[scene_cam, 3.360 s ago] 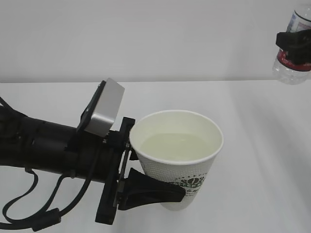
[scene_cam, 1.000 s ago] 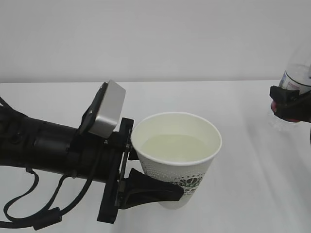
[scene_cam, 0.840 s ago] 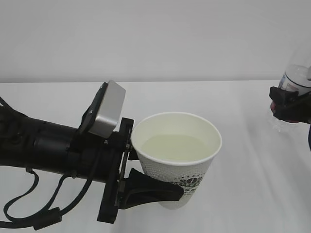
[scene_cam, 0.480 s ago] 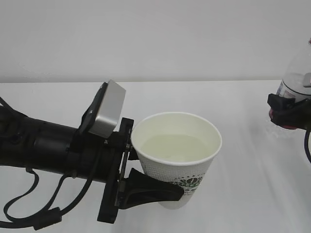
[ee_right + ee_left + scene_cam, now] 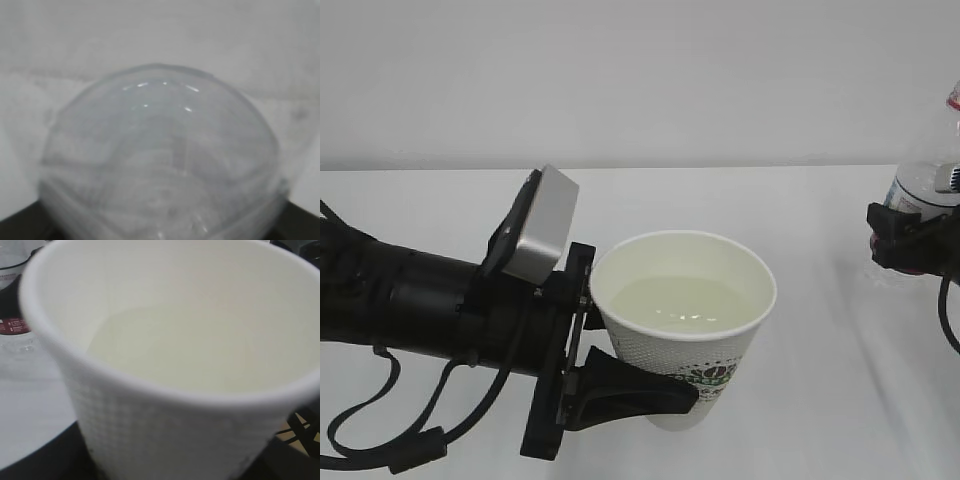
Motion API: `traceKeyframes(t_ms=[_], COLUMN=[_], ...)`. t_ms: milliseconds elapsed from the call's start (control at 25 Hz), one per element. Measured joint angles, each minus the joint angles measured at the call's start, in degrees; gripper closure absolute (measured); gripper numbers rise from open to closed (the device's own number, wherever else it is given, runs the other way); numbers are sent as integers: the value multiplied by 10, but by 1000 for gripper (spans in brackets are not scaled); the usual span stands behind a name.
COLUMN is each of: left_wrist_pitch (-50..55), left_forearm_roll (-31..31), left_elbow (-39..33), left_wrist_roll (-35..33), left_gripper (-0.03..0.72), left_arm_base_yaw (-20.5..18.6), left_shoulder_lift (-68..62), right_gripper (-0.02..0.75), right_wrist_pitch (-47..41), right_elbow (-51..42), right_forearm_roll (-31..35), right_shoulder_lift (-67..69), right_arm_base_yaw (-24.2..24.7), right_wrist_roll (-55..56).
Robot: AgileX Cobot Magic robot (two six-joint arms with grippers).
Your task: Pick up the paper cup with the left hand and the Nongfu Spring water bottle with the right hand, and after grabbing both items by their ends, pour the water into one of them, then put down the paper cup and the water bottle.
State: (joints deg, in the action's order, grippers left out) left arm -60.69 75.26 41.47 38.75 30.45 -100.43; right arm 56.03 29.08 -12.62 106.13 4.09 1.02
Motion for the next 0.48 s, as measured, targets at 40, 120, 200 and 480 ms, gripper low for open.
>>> traceKeyframes(t_ms=[40, 120, 200, 480], left_wrist_pitch=[0, 0, 0, 0], left_forearm_roll=[0, 0, 0, -1], left_elbow=[0, 0, 0, 0], left_wrist_roll=[0, 0, 0, 0], left_gripper=[232, 232, 232, 232], left_arm_base_yaw=[0, 0, 0, 0], left_shoulder_lift=[0, 0, 0, 0], right_gripper=[251, 251, 251, 251], right_wrist_pitch=[2, 6, 11, 22], right_elbow=[0, 0, 0, 0], right_forearm_roll=[1, 5, 12, 15], right_shoulder_lift=[3, 10, 19, 39], right_arm_base_yaw=[0, 0, 0, 0], right_wrist_roll=[-5, -10, -16, -20])
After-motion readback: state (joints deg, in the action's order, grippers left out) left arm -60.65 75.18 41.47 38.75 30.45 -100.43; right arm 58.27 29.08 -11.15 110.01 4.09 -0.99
